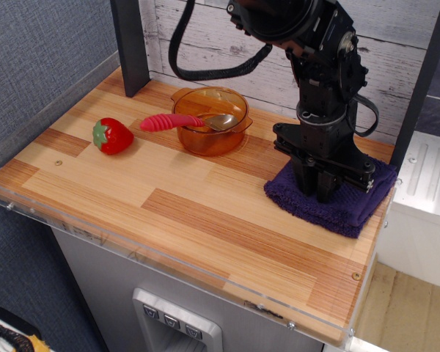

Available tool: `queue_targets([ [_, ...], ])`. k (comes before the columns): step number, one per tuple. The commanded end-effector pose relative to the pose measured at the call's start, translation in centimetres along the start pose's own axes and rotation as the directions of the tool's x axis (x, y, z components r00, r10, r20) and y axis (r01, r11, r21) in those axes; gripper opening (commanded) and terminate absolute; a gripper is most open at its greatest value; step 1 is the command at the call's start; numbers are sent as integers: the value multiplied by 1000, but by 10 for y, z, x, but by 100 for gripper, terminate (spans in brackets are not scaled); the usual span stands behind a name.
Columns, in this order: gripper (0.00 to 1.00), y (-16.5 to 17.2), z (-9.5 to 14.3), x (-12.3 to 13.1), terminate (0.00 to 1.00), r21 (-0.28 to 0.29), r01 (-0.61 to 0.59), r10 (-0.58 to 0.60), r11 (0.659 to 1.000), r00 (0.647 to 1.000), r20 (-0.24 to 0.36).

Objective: Move the blue colour cloth to the another edge of the table.

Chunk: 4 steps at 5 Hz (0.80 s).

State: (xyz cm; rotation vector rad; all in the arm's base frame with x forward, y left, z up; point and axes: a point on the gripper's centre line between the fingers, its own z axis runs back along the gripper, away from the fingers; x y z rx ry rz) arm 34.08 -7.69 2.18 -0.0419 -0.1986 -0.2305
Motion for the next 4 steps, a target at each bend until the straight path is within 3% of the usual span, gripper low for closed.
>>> queue_targets([
  [1, 100, -4, 56, 17, 0, 5, 3, -4, 1000, 988, 152],
  [2, 100, -4, 65, 14, 0, 10, -7, 5, 1000, 988, 155],
  [3, 100, 6, 72, 1, 0, -1, -19, 19, 1000, 997, 78],
  [4, 100, 23, 99, -21, 0, 11, -73, 73, 997, 997, 39],
])
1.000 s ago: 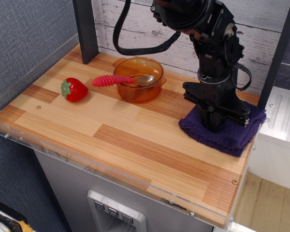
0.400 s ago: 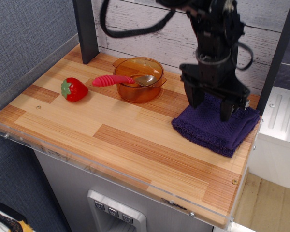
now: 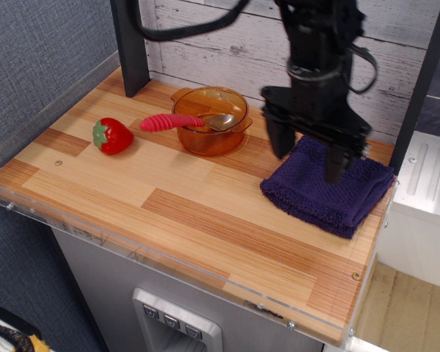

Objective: Move the blue colour cloth to the another edge of the table.

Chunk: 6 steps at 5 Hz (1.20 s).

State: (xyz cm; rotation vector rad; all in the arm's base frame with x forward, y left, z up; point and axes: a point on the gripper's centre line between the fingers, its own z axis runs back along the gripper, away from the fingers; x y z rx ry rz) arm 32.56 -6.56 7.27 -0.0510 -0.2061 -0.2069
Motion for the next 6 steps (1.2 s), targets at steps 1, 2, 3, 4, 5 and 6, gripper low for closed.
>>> queue_targets([
  [1, 100, 41, 61, -37, 0, 20, -103, 103, 994, 995, 16],
  [2, 100, 71, 67, -71, 0, 33, -196, 196, 980, 981, -4],
  [3, 100, 89, 72, -89, 0, 65, -263, 264, 963, 965, -2],
  [4, 100, 105, 77, -112, 0, 84, -347, 348, 934, 937, 7],
  [5, 100, 132, 77, -135, 0, 110, -469, 470, 876, 882, 14],
  [6, 100, 158, 73, -148, 0, 146, -509, 507, 849, 860, 50],
])
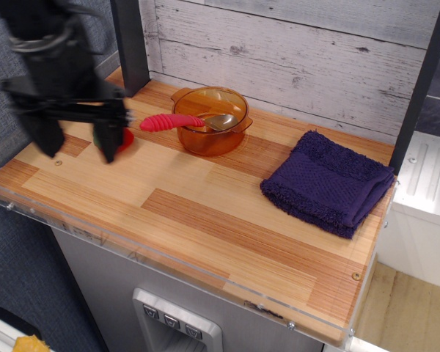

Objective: Move the blue colour cloth to the another edge of the table.

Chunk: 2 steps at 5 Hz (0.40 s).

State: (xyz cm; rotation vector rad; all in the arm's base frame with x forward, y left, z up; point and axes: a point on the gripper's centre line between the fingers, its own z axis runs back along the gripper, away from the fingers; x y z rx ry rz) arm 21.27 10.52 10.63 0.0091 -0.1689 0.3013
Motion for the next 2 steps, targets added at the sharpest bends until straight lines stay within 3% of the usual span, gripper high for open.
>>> queue_targets([
  [1, 100, 53, -6, 1, 0, 73, -95, 91, 993, 994, 66],
  [2, 100, 70, -7, 2, 0, 106, -154, 140, 982, 982, 127],
])
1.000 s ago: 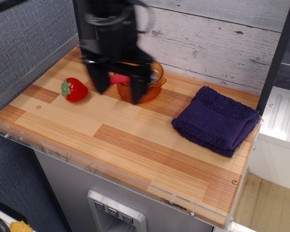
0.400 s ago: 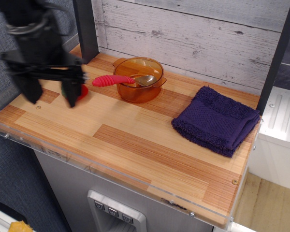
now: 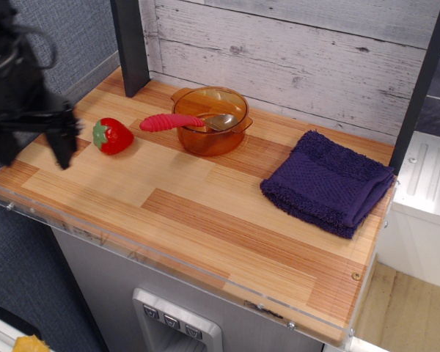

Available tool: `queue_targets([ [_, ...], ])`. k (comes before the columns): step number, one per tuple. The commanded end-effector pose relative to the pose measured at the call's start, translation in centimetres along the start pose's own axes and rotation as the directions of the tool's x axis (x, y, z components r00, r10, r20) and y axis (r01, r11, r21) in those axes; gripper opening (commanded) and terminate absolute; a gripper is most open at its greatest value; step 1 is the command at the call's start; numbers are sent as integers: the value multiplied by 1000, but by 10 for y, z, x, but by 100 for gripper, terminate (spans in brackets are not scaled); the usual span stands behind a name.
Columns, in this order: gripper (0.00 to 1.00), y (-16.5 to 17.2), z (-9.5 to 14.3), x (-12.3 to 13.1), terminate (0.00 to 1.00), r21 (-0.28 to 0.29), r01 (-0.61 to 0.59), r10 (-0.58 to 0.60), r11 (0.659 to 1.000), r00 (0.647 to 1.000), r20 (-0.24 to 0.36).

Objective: Move the blue colour cloth to the another edge of the table.

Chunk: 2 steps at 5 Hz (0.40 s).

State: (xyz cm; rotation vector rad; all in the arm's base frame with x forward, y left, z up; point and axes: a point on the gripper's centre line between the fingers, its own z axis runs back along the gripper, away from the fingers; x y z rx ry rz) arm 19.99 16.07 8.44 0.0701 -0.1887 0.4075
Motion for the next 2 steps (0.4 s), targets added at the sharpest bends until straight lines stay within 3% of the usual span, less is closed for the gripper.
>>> queue_targets([
  [1, 100, 13, 13, 3, 0, 44, -52, 47, 998, 995, 92],
  [2, 100, 13, 13, 3, 100, 44, -52, 47, 998, 995, 92],
])
